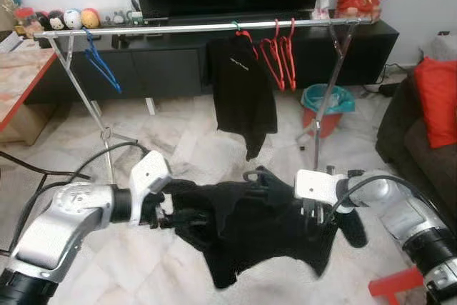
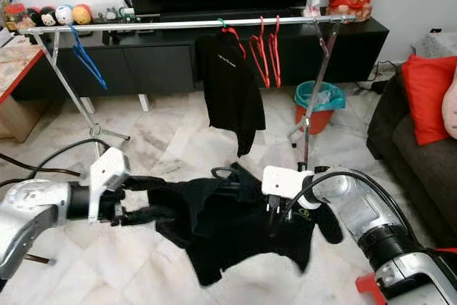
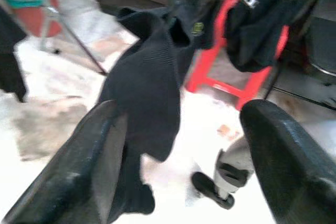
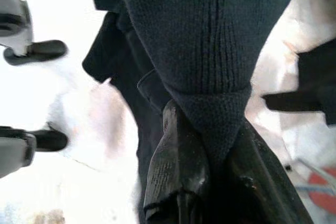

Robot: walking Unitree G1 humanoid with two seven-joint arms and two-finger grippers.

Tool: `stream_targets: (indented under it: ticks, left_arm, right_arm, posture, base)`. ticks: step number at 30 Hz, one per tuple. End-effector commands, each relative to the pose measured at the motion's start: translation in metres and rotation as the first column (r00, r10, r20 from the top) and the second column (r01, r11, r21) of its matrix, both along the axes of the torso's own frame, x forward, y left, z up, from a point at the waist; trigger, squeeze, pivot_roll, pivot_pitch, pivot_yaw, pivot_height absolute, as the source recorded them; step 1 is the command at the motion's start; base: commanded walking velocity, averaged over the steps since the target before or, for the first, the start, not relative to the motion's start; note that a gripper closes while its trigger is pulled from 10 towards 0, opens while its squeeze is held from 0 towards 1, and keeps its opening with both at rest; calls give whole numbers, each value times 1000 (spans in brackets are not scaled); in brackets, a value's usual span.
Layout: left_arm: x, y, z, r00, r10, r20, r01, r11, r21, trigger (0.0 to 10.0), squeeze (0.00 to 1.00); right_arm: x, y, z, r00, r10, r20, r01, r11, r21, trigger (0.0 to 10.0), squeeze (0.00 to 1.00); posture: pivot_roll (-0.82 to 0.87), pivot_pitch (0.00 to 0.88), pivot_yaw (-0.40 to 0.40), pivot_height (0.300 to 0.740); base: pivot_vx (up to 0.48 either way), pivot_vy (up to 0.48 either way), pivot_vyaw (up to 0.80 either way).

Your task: Hang hanger

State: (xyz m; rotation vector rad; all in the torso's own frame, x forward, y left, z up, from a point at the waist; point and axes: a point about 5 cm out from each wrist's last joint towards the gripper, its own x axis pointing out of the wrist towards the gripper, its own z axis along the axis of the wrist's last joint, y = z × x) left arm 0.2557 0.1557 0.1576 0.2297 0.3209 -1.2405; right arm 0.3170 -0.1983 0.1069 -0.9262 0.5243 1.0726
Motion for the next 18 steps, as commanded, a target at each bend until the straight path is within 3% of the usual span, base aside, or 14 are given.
stream_targets:
  ticks: [1, 4, 7, 8, 18]
  left_arm:
    - [0, -8, 5, 999, -43, 12, 43, 999, -4, 10000, 1000]
    - [1, -13, 5, 998, -62, 15, 62, 998, -9, 10000, 1000]
    - [3, -31, 5, 992, -119, 42, 120, 993, -19, 10000, 1000]
    - [2, -35, 3, 989, -139, 45, 140, 990, -13, 10000, 0]
    - [3, -38, -4, 978, -208, 33, 206, 977, 63, 10000, 0]
  right_arm:
    - [0, 9, 8, 998, 56, 9, -56, 998, 40, 0, 0]
    - [-3, 14, 7, 996, 87, -8, -87, 995, 52, 0, 0]
    - [-9, 23, 6, 989, 147, -32, -145, 987, 65, 0, 0]
    - [-10, 24, 5, 987, 157, -35, -154, 986, 65, 0, 0]
    - [-13, 26, 11, 978, 203, -41, -199, 977, 75, 0, 0]
  posture:
    - [107, 0, 19, 740]
    - [106, 0, 20, 740]
    - [105, 0, 22, 740]
    - [102, 0, 24, 740]
    - [93, 0, 33, 740]
  base:
    - [0, 0, 0]
    - [0, 0, 0]
    - [0, 0, 0]
    - [0, 0, 0]
    - [0, 0, 0]
